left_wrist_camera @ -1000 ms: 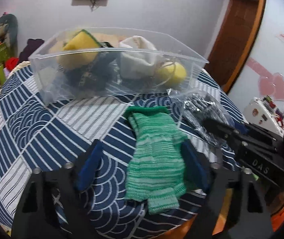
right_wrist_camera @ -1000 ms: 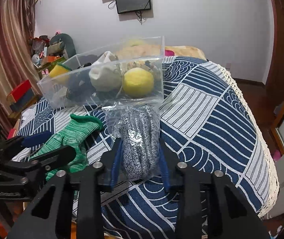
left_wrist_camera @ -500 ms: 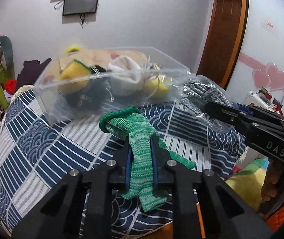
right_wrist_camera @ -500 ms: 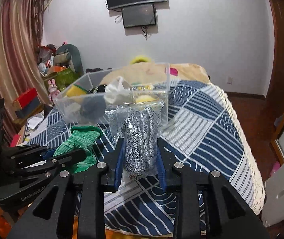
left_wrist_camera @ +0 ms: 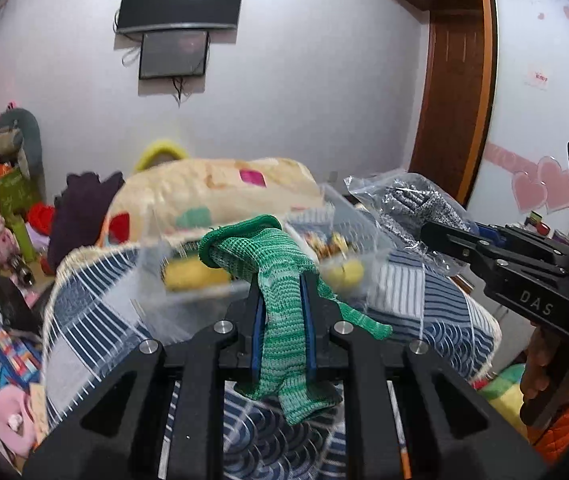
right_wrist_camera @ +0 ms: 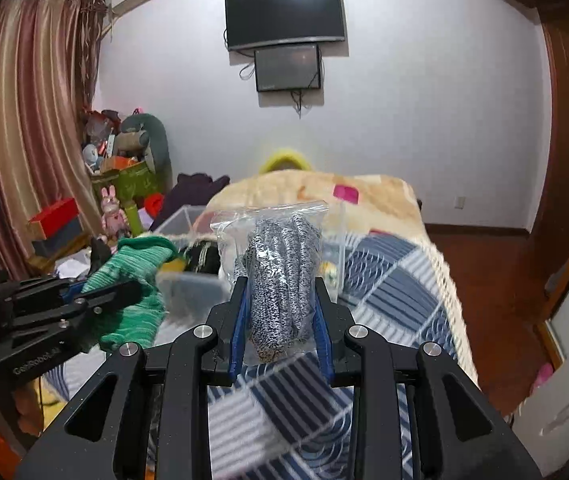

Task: Organize soft objects
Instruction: 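Lower the bag into the clear box with the right tool while the left tool drops the glove in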

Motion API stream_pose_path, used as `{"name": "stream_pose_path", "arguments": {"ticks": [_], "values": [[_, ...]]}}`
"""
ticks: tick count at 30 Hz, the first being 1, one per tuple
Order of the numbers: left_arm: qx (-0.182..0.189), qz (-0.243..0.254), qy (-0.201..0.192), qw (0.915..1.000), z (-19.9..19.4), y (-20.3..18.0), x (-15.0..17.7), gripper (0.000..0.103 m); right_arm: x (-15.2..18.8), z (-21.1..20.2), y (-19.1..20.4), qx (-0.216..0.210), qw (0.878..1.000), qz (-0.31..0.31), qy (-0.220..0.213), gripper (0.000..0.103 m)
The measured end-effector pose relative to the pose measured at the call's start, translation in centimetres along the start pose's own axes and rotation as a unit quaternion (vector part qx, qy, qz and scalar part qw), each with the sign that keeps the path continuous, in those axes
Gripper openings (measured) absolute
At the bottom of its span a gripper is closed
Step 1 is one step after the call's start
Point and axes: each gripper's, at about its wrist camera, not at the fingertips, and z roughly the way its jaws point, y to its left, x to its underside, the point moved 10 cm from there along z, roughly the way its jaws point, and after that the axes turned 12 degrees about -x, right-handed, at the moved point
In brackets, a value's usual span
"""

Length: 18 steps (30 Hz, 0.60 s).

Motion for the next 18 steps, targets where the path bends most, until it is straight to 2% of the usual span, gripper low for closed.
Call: {"name": "stream_pose_path", "arguments": {"ticks": [5, 11, 18], "values": [[-0.020, -0.009, -0.011, 0.9997, 1.1, 1.5, -2.3, 0.016, -2.0, 1.3, 0.1, 0.003, 1.000, -0.008, -0.012, 0.027], [-0.038, -0.013, -0.008, 0.9992, 3.8, 2.3, -3.4, 0.016, -3.3, 3.5, 0.6, -0.005, 1.000, -0.004, -0.014, 0.027], [-0.049, -0.020, 0.017, 0.9985, 7.8, 2.8, -2.5, 0.016, -2.7, 6.8, 0.4, -0.024, 1.000, 0.017, 0.007, 0.027]]}}
